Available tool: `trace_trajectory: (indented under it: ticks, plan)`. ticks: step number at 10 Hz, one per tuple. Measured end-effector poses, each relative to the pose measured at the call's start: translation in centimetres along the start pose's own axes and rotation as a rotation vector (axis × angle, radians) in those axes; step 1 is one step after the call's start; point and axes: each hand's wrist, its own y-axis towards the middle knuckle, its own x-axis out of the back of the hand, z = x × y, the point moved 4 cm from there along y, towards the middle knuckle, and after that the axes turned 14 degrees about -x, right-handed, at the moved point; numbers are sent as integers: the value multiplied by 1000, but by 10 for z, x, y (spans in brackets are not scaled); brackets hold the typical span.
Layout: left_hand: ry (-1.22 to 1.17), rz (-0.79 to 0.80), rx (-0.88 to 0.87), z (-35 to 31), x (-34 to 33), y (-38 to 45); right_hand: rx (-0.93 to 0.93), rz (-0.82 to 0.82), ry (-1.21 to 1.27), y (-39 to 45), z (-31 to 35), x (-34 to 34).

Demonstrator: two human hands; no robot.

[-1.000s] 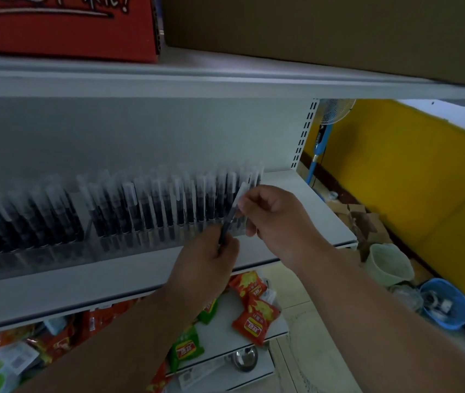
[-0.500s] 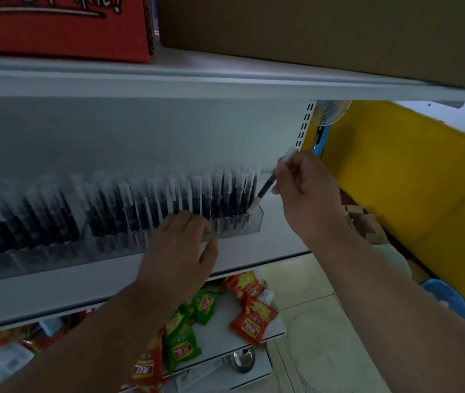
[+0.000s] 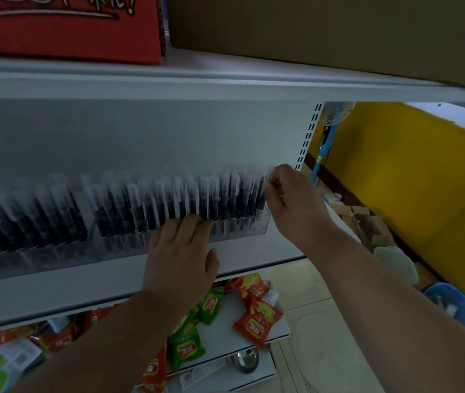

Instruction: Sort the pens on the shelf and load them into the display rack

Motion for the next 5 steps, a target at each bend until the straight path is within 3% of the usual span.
trace_trajectory:
  ticks: [3,5]
  plan:
    - [40,24,-27,1,-2,1,-59,90,-60,-10,-11,-23]
    - [6,44,-23,3,0,1,-229,38,-8,-19,-15,-23]
